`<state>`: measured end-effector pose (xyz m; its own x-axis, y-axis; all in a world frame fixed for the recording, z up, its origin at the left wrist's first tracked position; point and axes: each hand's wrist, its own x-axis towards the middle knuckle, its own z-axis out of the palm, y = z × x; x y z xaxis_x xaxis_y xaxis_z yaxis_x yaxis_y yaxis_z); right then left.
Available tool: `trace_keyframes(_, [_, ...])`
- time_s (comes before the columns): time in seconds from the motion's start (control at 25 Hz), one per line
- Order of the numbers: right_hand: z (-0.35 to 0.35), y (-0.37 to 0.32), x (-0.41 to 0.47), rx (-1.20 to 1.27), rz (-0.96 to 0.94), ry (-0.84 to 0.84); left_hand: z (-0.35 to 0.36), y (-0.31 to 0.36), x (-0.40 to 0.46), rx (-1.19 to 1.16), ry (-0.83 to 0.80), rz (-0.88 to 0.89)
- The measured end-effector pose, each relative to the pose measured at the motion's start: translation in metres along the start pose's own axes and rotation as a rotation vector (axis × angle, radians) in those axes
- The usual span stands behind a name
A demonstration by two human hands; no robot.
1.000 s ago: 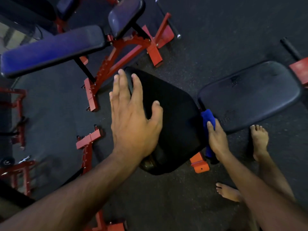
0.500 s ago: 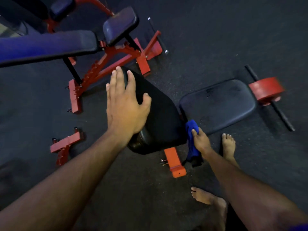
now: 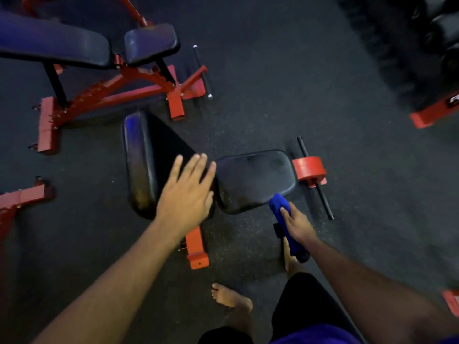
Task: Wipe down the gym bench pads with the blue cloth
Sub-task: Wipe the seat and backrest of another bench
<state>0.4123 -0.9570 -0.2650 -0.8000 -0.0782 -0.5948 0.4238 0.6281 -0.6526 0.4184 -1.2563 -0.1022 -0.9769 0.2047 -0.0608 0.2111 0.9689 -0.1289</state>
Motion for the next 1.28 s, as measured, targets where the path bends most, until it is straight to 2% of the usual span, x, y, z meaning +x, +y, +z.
trace_keyframes(0.12, [-0.026, -0.002, 0.027, 0.060, -0.036, 0.007, 0.041, 0.046, 0.009, -0.144, -0.059, -0.084])
trace_keyframes(0.2, [-0.049, 0.003, 0.054, 0.118, -0.081, 0.079, 0.081, 0.068, 0.032, -0.232, -0.111, -0.128])
trace_keyframes(0.36, [-0.088, 0.042, 0.155, 0.175, -0.091, 0.230, 0.208, 0.103, 0.125, -0.302, -0.212, -0.141])
trace_keyframes(0.52, [-0.092, 0.071, 0.255, 0.189, -0.193, 0.241, 0.323, 0.135, 0.195, -0.280, -0.327, -0.110])
trace_keyframes(0.6, [-0.073, 0.083, 0.285, 0.162, -0.238, 0.176, 0.361, 0.146, 0.198, -0.234, -0.315, -0.087])
trace_keyframes(0.68, [-0.043, 0.102, 0.309, 0.139, -0.296, 0.191, 0.392, 0.148, 0.192, -0.191, -0.204, -0.105])
trace_keyframes(0.84, [-0.018, 0.115, 0.335, 0.183, -0.319, 0.357, 0.407, 0.148, 0.192, -0.201, -0.077, -0.090])
trace_keyframes(0.96, [-0.027, 0.095, 0.362, 0.138, -0.302, 0.318, 0.410, 0.148, 0.192, -0.212, -0.082, -0.084])
trace_keyframes(1.12, [-0.035, 0.068, 0.403, 0.013, -0.315, 0.181, 0.414, 0.147, 0.193, -0.207, -0.077, -0.089])
trace_keyframes(1.28, [-0.033, 0.093, 0.370, 0.060, -0.356, 0.231, 0.412, 0.148, 0.194, -0.174, -0.067, -0.091])
